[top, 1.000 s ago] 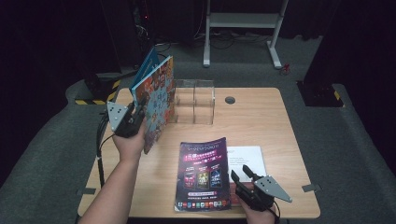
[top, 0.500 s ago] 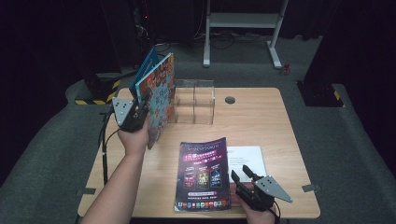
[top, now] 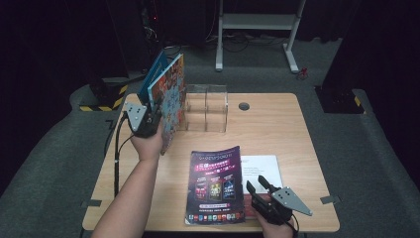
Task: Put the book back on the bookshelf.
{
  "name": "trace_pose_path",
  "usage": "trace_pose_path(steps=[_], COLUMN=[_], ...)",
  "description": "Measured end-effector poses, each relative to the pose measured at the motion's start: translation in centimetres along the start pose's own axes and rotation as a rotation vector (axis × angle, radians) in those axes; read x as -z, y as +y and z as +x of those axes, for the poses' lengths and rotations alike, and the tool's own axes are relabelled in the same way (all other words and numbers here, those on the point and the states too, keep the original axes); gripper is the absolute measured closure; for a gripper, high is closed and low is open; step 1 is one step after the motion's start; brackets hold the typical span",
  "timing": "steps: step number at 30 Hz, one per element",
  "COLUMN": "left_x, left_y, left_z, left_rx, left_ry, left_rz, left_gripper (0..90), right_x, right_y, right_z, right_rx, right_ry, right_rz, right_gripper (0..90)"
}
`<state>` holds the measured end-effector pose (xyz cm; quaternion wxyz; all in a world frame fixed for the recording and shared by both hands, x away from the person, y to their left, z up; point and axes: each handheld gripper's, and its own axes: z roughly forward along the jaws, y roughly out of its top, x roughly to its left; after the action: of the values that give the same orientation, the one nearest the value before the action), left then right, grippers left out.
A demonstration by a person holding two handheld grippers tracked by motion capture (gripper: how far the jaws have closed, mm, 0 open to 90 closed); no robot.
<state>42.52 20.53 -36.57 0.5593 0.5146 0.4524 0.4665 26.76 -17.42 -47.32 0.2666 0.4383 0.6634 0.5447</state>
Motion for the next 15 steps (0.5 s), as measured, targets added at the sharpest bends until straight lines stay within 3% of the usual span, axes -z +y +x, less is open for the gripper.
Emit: trace_pose_path(steps=[15], left_x=[-0.5], left_y=[-1.1], left_z=[-0.4], left_rx=[-0.002], left_ry=[0.01], left_rz=[-0.012], left_gripper=[81.2], right_x=[-0.1], right_y=[-0.1], right_z=[0.1], right_rx=[0.003], right_ry=[0.009], right_rz=[0.005], right_gripper=[51.3])
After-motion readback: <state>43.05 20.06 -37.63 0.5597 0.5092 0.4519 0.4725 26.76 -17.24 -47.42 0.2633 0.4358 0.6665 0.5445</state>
